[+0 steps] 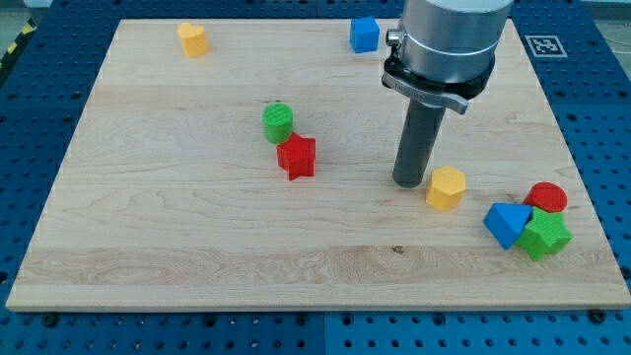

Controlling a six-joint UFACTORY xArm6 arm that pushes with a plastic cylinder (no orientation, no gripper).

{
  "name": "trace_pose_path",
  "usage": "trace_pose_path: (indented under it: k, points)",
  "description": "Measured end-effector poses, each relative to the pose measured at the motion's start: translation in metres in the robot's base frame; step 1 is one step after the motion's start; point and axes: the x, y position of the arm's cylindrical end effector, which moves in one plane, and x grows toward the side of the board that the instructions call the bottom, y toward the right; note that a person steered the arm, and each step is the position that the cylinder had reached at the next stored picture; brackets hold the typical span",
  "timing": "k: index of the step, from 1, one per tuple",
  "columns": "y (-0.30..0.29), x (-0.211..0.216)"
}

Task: Push the yellow hexagon into the group of blocks

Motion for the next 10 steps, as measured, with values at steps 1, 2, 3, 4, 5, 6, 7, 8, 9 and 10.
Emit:
trace_pose_path:
  k: [1, 2, 3, 4, 5, 6, 7, 8, 9, 10]
  points:
    - [0.003, 0.008]
    - [0.008, 0.008]
    - [0.026, 0.008]
    - [0.026, 0.008]
    - [0.030, 0.008]
    - [0.041, 0.008]
    - [0.052, 0.008]
    - [0.056, 0.008]
    - [0.056, 0.008]
    - [0.058, 0.008]
